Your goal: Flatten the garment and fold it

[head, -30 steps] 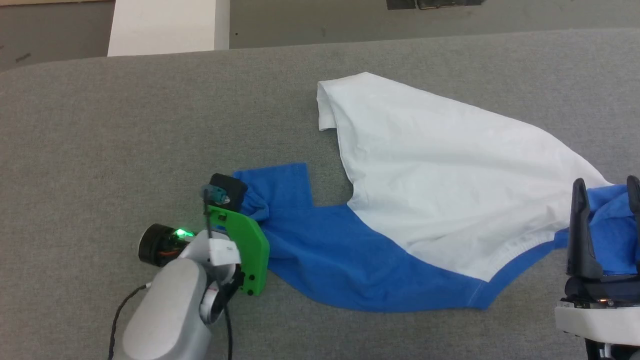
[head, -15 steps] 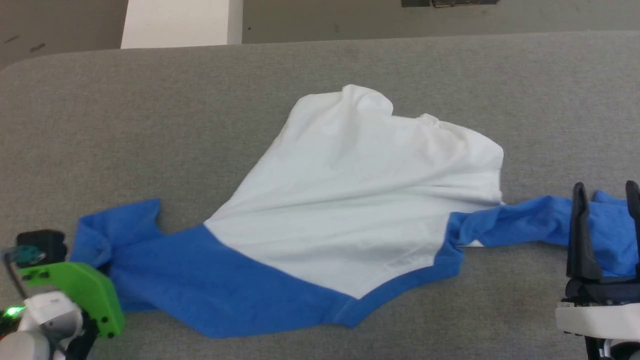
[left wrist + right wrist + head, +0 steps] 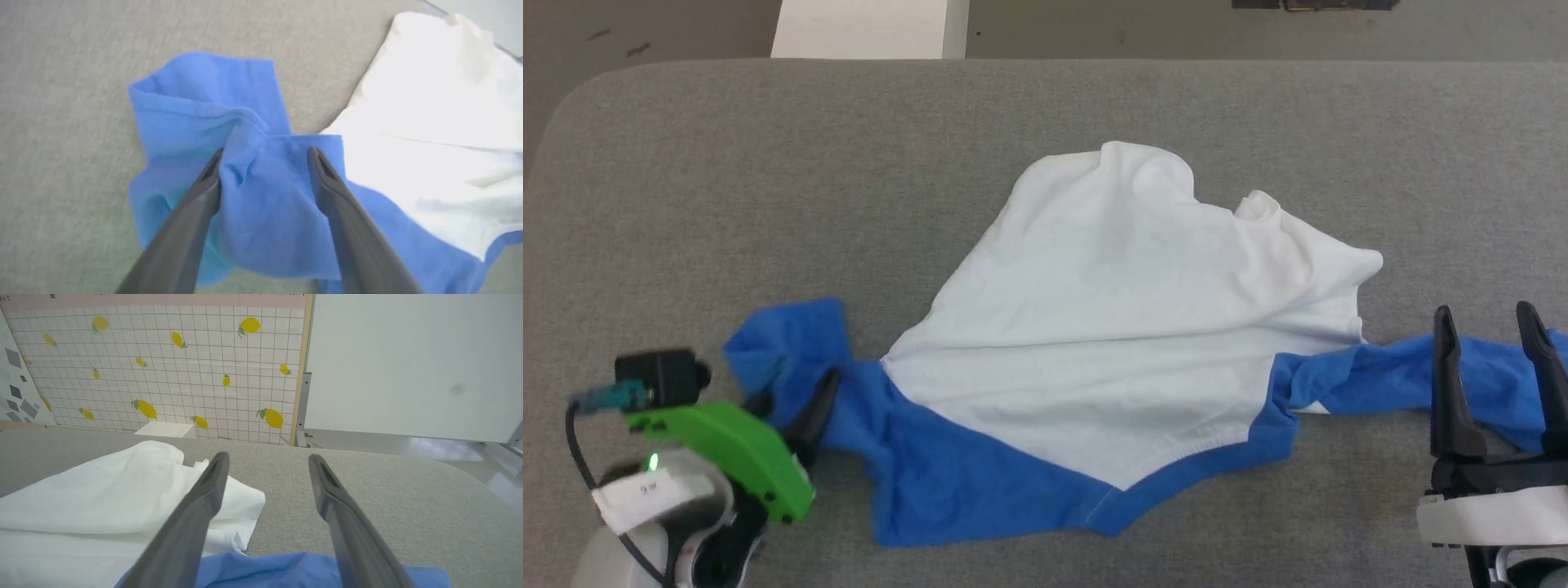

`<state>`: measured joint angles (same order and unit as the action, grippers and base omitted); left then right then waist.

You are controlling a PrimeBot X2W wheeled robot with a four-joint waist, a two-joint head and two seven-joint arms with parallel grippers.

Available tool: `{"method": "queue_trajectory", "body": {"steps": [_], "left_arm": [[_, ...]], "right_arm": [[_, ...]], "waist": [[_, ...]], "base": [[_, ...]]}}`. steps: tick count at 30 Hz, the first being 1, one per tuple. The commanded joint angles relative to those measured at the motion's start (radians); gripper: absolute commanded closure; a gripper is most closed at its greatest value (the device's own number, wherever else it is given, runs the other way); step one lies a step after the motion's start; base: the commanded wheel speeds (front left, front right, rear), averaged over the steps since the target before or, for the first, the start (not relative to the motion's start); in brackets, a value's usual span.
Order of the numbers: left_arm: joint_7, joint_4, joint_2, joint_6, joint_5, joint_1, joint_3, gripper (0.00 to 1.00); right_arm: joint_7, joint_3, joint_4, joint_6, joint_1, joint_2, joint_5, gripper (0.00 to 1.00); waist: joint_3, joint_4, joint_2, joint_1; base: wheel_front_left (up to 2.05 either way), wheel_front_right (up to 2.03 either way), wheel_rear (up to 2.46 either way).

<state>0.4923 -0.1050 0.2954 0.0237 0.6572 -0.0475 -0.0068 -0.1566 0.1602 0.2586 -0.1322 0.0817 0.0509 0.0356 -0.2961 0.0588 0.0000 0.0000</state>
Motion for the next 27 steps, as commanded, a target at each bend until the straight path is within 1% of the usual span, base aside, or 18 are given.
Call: {"method": "queue_trajectory", "body": {"steps": [1, 3, 5, 9, 11, 12, 18, 22, 27], "left_arm": [[0.004, -0.043, 0.002, 0.015, 0.003, -0.056, -0.008, 0.00], [0.014, -0.083, 0.015, 0.027, -0.019, -0.113, -0.033, 0.00], [0.031, -0.096, 0.015, 0.032, -0.035, -0.181, -0.065, 0.00], [0.069, -0.063, 0.015, 0.047, -0.100, -0.337, -0.151, 0.00], [0.083, -0.021, 0.010, 0.055, -0.131, -0.400, -0.194, 0.00], [0.092, 0.015, 0.010, 0.061, -0.164, -0.443, -0.231, 0.00], [0.142, 0.202, -0.060, 0.071, -0.227, -0.557, -0.367, 0.00], [0.176, 0.343, -0.074, 0.072, -0.263, -0.592, -0.421, 0.00], [0.196, 0.492, -0.078, 0.059, -0.298, -0.620, -0.454, 0.00]], "right_arm": [[0.003, 0.001, 0.003, 0.002, -0.016, -0.001, -0.002, 0.00], [0.001, 0.001, 0.001, 0.002, -0.019, -0.001, 0.000, 0.00], [-0.001, -0.004, -0.003, 0.002, -0.024, -0.001, 0.004, 0.00], [-0.013, -0.022, -0.016, 0.002, -0.036, -0.001, 0.017, 0.00], [-0.019, -0.026, -0.025, 0.002, -0.040, -0.001, 0.024, 0.00], [-0.024, -0.029, -0.033, 0.002, -0.043, -0.001, 0.028, 0.00], [-0.044, -0.033, -0.062, 0.002, -0.047, -0.001, 0.043, 0.00], [-0.052, -0.038, -0.070, 0.002, -0.051, -0.001, 0.046, 0.00], [-0.058, -0.036, -0.075, 0.002, -0.052, -0.001, 0.046, 0.00]], "waist": [[0.001, 0.005, 0.0000, 0.0000], [-0.002, 0.006, 0.0000, 0.0000], [-0.006, 0.002, 0.0000, 0.0000], [-0.022, -0.022, 0.0000, 0.0000], [-0.030, -0.036, 0.0000, 0.0000], [-0.036, -0.049, 0.0000, 0.0000], [-0.061, -0.098, 0.0000, 0.0000], [-0.074, -0.125, 0.0000, 0.0000], [-0.084, -0.139, 0.0000, 0.0000]], "base": [[0.00, 0.00, 0.00], [0.00, 0.00, 0.00], [0.00, 0.00, 0.00], [0.00, 0.00, 0.00], [0.00, 0.00, 0.00], [0.00, 0.00, 0.00], [0.00, 0.00, 0.00], [0.00, 0.00, 0.00], [0.00, 0.00, 0.00]]}}
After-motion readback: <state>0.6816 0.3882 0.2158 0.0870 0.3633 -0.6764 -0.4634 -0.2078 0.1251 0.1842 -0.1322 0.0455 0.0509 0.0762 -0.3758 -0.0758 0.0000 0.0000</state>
